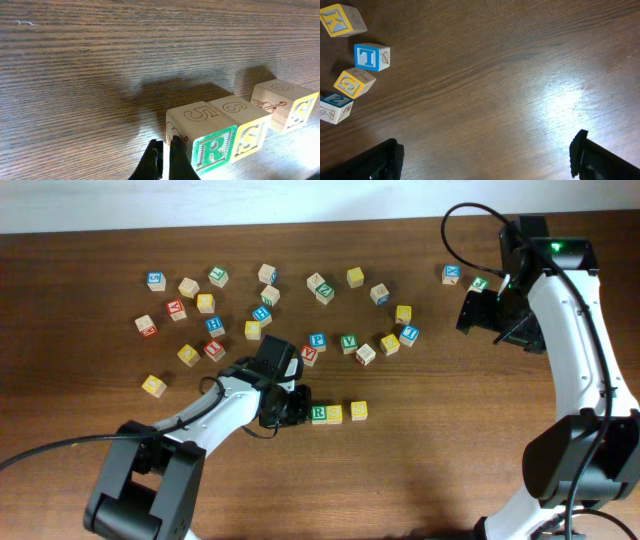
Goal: Spell out RSS
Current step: 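Lower the left gripper and push the R block right toward the S, then lower the right gripper and push the second S block left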
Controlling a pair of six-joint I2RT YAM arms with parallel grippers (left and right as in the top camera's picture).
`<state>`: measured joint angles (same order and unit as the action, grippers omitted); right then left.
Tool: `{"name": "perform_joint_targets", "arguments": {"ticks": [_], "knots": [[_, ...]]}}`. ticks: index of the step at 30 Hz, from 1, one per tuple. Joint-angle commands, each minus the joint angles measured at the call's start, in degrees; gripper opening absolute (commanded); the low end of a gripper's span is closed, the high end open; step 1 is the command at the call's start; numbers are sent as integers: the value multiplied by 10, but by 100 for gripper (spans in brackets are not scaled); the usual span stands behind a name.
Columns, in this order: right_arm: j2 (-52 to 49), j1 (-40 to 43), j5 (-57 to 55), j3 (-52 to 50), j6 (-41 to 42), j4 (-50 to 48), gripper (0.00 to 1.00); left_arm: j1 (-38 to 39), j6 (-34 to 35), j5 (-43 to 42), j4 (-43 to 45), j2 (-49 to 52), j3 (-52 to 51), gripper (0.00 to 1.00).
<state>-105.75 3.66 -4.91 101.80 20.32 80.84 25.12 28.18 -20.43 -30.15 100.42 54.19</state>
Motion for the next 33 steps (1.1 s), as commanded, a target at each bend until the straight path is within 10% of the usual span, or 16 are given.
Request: {"name": "perform_joint_targets", "arguments": {"ticks": [1, 17, 20, 23, 33], "knots": [[3, 2, -1, 6, -4, 1, 98, 2, 5, 9, -1, 9, -3, 0], [3, 1, 57, 3, -30, 7, 99, -67, -85, 22, -81, 8, 21, 0], [3, -14, 105, -50, -96, 18, 68, -46, -62, 40, -76, 8, 21, 0], [3, -54, 130, -194, -96, -60, 9, -46, -53, 37, -55, 9, 21, 0], [3, -181, 257, -353, -56, -299, 4, -5, -30, 17, -35, 56, 21, 0]]}}
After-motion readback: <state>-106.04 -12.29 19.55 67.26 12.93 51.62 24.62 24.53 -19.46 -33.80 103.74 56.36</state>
